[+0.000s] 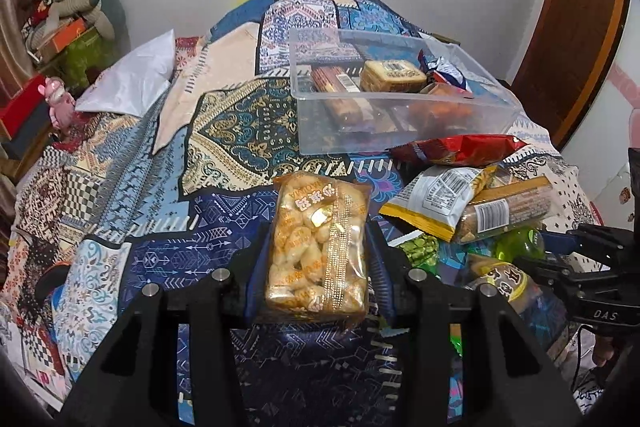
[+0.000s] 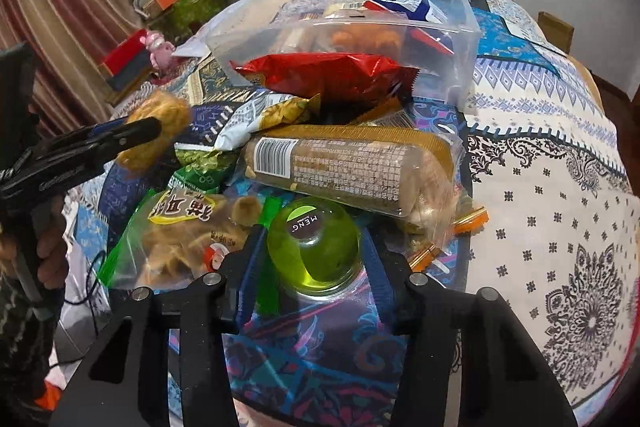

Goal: Organize snacks
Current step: 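Grasp the peanut snack bag with left gripper while right grasps the green bottle, then lower both items into the clear box and open both grippers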

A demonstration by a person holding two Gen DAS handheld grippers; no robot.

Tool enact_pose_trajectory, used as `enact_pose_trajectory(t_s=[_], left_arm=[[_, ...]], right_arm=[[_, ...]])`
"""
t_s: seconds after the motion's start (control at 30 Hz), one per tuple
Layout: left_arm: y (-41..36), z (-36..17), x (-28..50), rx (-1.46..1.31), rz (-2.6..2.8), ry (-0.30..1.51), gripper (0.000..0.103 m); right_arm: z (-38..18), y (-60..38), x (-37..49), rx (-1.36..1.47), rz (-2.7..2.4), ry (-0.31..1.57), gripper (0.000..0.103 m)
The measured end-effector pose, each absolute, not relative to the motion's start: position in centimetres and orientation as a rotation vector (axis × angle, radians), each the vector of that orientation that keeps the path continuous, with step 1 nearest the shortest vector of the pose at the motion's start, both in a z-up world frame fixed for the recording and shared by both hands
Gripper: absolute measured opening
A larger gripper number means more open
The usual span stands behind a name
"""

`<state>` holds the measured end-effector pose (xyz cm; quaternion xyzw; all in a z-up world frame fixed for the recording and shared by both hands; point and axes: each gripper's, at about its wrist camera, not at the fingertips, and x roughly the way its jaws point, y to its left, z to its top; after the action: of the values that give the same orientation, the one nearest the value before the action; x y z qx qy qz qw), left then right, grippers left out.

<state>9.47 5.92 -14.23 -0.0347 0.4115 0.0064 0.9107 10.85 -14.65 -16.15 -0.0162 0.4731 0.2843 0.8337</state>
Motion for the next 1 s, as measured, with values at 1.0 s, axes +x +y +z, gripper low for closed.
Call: enact_pose_trajectory(t_s=[1.0], left_arm=[[4.3, -7.1, 12.0, -0.095, -0.032, 0.668, 0.045]], right_arm=[[-6.9, -17.0, 12.7, -0.018, 0.588, 0.751, 0.044]])
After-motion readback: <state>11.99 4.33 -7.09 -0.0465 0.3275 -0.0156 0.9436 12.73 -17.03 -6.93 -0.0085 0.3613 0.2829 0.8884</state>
